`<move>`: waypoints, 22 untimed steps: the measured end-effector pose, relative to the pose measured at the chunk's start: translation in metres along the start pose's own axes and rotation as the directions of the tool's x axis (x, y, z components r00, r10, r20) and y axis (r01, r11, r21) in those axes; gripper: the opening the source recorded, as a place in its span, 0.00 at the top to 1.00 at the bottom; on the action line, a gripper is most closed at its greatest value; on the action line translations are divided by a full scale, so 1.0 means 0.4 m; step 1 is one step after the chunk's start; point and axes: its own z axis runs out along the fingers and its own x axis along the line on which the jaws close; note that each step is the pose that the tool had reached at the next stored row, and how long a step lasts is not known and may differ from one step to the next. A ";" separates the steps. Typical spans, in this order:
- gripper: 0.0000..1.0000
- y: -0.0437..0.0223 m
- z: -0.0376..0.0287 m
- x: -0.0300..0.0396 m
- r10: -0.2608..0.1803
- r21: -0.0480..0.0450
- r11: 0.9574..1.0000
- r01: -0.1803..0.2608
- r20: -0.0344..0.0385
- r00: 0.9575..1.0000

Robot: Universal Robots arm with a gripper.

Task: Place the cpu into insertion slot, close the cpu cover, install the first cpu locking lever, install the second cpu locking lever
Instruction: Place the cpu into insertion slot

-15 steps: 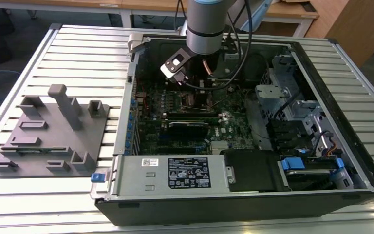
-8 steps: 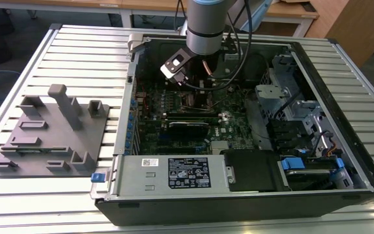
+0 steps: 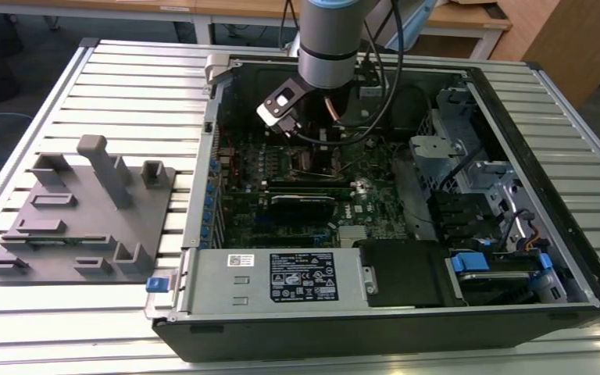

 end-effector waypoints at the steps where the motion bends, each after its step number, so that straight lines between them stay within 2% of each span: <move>1: 0.46 0.000 0.001 0.000 0.000 0.000 1.000 0.000 0.000 1.000; 22: 0.46 -0.003 0.007 0.003 0.002 0.000 1.000 -0.002 0.000 1.000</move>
